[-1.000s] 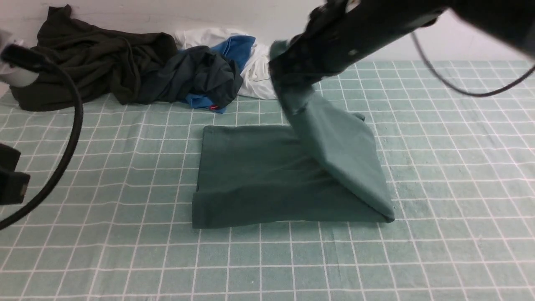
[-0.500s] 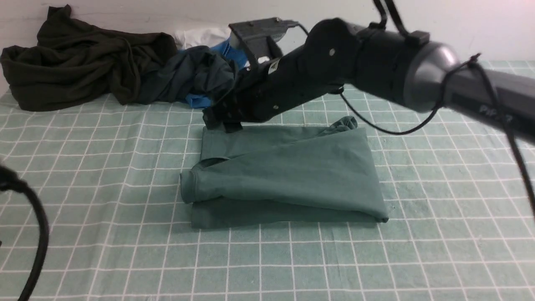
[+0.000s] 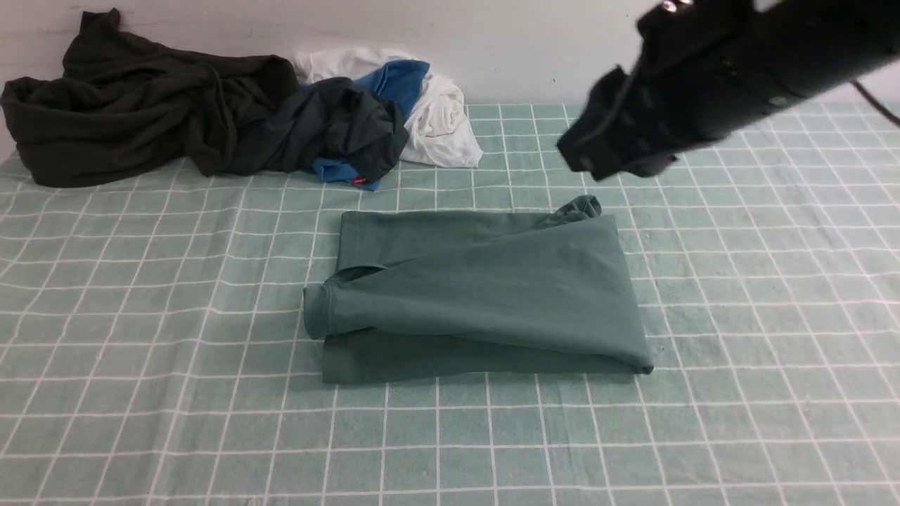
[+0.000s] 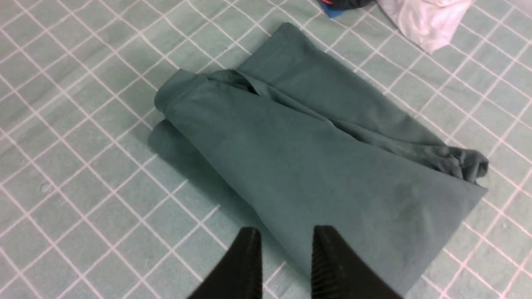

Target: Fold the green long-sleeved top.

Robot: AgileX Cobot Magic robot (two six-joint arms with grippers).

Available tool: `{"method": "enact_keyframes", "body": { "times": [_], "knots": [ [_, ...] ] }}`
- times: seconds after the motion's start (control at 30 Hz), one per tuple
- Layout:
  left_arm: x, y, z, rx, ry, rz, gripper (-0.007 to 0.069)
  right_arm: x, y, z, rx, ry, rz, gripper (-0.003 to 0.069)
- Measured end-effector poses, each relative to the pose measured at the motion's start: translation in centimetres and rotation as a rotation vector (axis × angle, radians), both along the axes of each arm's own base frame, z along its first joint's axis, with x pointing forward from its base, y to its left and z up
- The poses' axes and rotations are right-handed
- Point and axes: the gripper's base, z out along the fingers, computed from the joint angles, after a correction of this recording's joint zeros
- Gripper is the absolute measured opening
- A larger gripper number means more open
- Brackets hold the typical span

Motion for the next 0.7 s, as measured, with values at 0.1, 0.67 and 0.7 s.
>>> {"method": "enact_keyframes", "body": {
  "times": [0.1,0.67,0.7],
  "knots": [
    [-0.1,0.0,-0.2,0.001,-0.005,-0.001,-0.0003,-2.7,-1.7,0.2,0.031,-0.048,-0.007,0.0042],
    [-0.1,0.0,-0.2,0.001,-0.003,-0.001,-0.0003,-14.1,-8.8,-0.2,0.158,-0.243,-0.013,-0.0013],
    [-0.1,0.0,-0.2,0.001,-0.003,-0.001,-0.0003,-14.2,-8.9,-0.3,0.151,-0.234,-0.012,-0.0013]
  ]
}}
